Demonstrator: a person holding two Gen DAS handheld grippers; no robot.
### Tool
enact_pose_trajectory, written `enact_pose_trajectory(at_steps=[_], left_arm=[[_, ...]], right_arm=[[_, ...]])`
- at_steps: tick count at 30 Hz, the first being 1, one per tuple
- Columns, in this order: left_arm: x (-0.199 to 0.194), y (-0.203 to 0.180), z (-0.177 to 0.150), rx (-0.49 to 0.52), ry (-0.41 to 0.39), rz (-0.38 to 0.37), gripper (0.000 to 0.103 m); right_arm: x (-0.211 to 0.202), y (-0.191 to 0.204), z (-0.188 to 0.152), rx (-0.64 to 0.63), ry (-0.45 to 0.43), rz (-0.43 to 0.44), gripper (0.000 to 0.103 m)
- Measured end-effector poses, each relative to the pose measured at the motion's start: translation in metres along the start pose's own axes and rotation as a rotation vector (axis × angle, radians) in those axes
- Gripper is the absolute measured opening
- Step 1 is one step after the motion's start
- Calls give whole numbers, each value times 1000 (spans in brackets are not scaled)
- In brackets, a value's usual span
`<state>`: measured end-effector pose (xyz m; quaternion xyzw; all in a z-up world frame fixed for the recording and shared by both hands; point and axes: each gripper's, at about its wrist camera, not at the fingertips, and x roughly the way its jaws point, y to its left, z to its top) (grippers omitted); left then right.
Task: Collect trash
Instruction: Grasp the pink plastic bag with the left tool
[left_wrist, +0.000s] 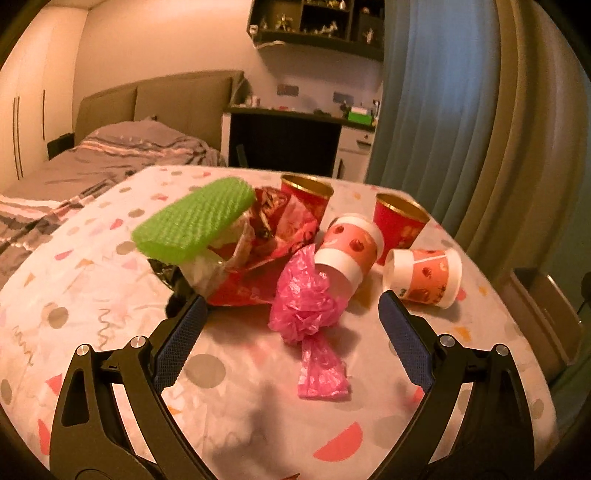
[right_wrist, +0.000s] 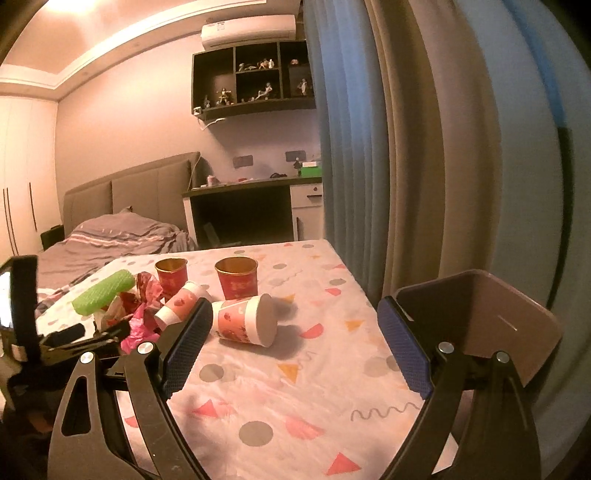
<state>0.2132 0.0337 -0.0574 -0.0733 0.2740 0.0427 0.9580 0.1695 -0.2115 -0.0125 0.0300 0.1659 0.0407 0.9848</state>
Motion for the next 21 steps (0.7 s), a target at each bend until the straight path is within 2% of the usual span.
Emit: enact_pose_trajectory(at_steps=[4,9,15,18,21], left_arm=[[16,-4,1,23,44,10,85],[37,-1,0,1,146,-17,58],[39,4,-4,-18,172,-57,33],[36,5,-6,-15,175,-67,27],[30,5,-7,-12,175,-82,25]], right_arm=[[10,2,1,-5,19,1,87],[24,4,-1,-13,50,5,87],[42,12,-4,-19,89,10,87],[49,18,-6,-30,101,9,87],[57,23,-9,-38,118,9,87]])
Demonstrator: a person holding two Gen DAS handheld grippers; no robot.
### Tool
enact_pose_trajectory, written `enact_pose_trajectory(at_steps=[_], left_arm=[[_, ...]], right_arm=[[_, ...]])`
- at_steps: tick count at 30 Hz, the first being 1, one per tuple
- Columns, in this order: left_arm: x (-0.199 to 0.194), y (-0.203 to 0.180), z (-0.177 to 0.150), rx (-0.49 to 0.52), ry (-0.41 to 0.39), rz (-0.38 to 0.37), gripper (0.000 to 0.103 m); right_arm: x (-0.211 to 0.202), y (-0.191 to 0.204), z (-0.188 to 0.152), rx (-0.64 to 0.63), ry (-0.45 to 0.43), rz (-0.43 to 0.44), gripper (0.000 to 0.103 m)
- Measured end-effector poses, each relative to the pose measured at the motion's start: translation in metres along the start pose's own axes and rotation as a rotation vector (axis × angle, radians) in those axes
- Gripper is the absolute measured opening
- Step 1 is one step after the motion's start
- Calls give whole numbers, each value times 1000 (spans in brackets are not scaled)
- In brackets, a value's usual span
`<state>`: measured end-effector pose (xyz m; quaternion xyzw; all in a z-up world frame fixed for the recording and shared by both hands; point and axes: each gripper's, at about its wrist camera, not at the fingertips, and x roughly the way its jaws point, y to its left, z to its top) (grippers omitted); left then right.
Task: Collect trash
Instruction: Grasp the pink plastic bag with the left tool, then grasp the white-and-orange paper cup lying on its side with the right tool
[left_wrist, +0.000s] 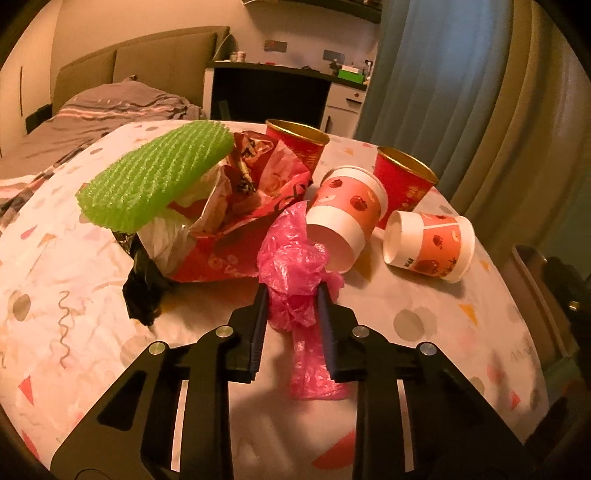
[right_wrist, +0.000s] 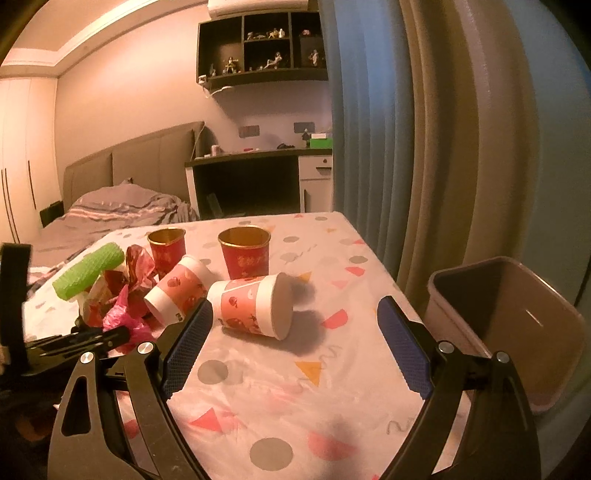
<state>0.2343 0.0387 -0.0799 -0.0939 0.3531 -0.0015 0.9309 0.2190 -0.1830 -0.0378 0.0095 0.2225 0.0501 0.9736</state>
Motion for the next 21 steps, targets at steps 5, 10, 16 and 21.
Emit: enact_pose_trajectory(at_steps=[5,10,16,21], left_arm=[[-28,-3,0,-2,-55,-26,25],[-58,5,6,-20,-143,-4,25],[-66,24,15,-45,-170,18,25],[-61,36,20,-66,-166,15,25]], right_arm=[[16,8,-2,-7,38,0,87],[34,23,0,-33,66,-4,88],[59,41,4,-51,104,-21,89],[81,57,5,-84,155,-32,90]])
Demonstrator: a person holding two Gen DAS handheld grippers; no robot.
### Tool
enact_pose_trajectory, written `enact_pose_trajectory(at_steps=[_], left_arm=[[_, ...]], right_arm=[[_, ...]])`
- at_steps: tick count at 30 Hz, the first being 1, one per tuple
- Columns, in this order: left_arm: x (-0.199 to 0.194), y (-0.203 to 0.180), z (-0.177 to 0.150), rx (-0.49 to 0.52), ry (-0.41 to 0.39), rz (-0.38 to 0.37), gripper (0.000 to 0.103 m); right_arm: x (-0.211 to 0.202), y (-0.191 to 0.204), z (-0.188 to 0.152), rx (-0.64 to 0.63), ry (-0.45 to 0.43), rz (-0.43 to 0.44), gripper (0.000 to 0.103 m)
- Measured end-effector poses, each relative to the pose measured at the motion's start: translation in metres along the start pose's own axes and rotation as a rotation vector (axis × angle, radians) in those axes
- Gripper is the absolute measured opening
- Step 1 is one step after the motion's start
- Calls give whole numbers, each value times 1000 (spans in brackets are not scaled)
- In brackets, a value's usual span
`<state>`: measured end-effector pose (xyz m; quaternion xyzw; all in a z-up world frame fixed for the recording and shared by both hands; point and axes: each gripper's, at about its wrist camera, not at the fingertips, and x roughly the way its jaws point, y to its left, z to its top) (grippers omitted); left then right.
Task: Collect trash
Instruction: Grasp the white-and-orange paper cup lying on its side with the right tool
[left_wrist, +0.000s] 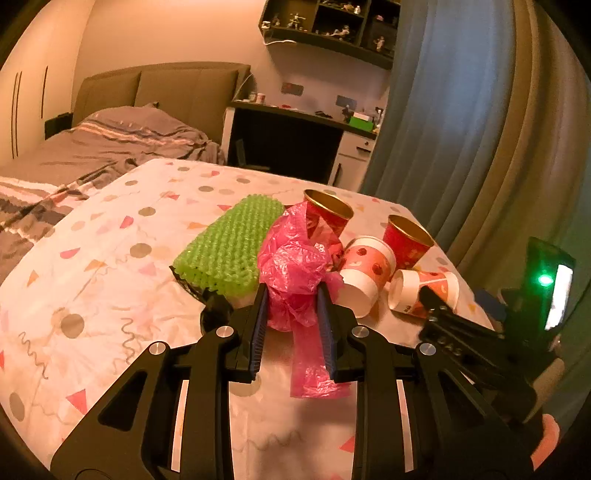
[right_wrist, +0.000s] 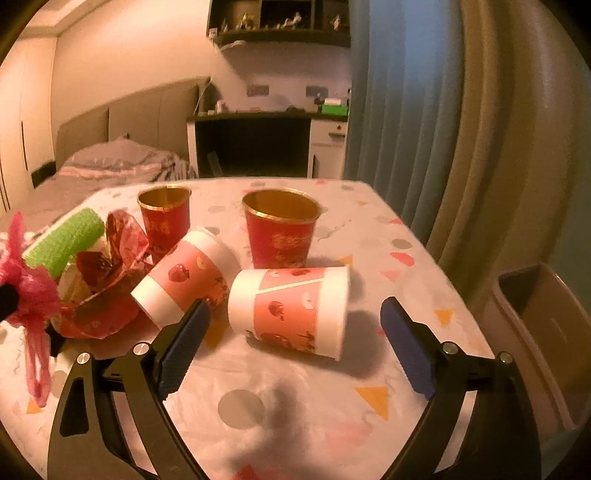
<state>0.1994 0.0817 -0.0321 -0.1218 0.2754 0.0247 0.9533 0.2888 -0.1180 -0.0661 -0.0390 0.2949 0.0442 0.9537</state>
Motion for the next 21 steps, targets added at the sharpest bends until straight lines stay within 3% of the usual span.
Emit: enact_pose_trajectory(at_steps=[5,17,21], left_arm=[[4,6,3,-12,-1,-7,25],[11,8,0,-21,14,-24,25],[12,7,0,-18,17,-24,25]], right_arm=[[15,5,6,-4,29,-45,91],[45,4,12,30,140,-49,90],[47,2,12,28,150,-40,77]])
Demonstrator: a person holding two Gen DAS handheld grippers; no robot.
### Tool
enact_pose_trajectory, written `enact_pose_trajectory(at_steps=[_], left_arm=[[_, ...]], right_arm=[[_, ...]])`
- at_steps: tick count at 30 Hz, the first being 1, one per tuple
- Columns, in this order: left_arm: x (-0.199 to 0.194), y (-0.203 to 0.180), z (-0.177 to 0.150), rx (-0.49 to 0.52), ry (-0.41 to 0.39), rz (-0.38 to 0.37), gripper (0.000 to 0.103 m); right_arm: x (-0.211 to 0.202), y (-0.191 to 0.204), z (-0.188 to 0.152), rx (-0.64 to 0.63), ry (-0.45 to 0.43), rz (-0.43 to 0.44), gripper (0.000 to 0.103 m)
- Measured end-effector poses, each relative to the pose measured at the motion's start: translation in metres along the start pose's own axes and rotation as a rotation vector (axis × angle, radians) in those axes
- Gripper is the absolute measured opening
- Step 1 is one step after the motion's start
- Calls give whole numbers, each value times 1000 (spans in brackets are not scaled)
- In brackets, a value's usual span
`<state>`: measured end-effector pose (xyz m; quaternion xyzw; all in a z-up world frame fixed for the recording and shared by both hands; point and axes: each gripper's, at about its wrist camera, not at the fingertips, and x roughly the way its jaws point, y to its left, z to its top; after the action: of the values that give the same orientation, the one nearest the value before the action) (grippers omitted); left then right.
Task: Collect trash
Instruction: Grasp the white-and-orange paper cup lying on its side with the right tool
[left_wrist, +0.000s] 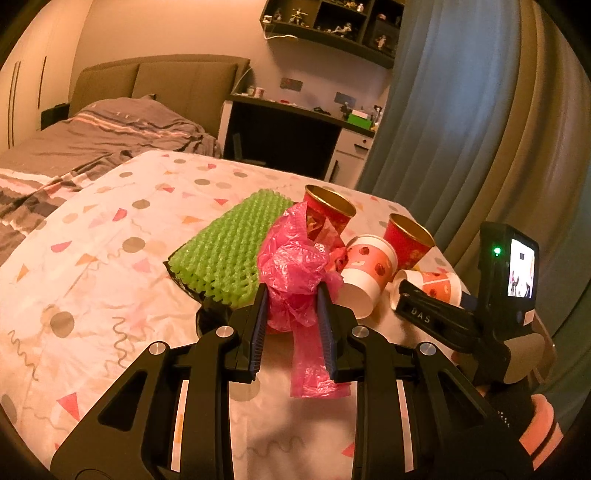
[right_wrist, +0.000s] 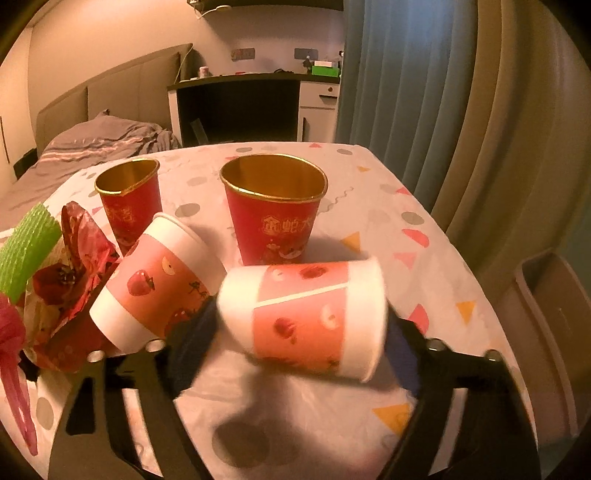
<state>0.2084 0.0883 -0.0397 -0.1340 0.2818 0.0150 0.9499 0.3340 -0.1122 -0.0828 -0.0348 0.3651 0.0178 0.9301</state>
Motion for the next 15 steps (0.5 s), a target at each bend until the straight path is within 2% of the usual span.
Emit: enact_pose_trajectory(at_steps=[7,15], left_arm=[[-4,-1,-1,6,-6,-14,25],[-22,-3,-5,-15,-19,-52,25]], right_arm=[[-13,-10,-6,3,-33,9,76],[-50,-32,-20,41,-81,49,76]])
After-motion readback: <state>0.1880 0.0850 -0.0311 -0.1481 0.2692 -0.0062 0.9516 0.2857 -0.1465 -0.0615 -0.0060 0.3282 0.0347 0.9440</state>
